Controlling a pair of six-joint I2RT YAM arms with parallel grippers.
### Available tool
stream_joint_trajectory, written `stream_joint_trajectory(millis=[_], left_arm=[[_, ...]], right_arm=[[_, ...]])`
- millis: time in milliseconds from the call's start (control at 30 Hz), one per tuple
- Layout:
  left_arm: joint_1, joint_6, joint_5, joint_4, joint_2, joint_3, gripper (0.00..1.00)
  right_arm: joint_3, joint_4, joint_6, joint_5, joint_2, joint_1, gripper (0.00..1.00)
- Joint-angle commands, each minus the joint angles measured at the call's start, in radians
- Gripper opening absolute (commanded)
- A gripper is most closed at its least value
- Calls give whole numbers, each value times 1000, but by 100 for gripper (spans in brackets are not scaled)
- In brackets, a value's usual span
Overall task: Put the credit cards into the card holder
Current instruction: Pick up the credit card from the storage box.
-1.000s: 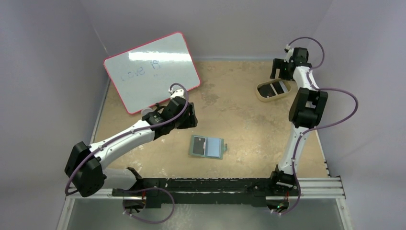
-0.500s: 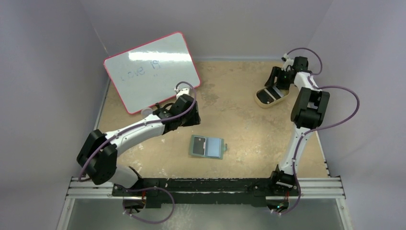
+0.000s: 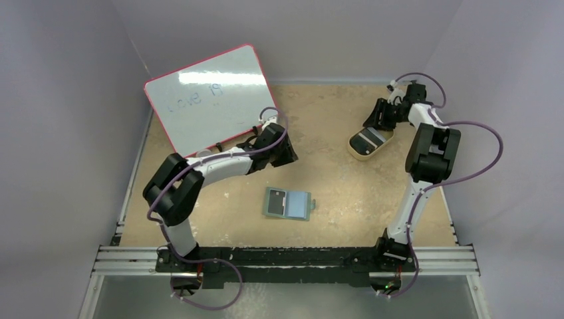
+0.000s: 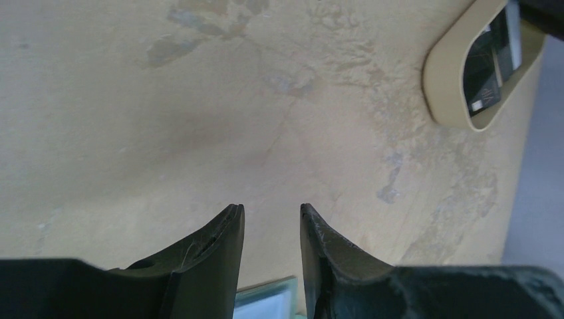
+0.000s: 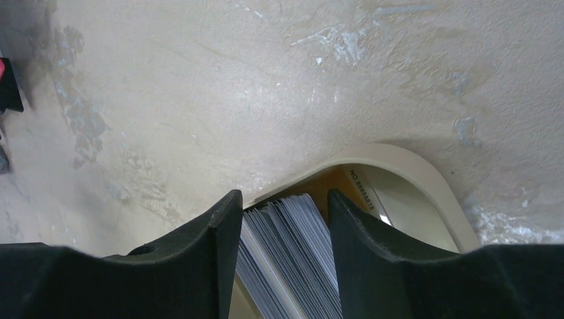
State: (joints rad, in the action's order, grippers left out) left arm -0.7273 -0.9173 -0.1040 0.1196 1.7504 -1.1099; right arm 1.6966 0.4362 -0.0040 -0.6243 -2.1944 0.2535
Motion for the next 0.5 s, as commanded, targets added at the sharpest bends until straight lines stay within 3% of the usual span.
stream_joint_trajectory(millis=[0,233,467], left_arm=[[-5,-139,121,-207,67,-76,37],[-52,-361,176,-414,247,-144,40],[-121,-439,142,-441,442,-385,42]], right_arm=[[-29,41,-11,-31,75,-5,52],[-82,23,14,20,85,-5,52],[-167,-20,56,36,149,-5,54]])
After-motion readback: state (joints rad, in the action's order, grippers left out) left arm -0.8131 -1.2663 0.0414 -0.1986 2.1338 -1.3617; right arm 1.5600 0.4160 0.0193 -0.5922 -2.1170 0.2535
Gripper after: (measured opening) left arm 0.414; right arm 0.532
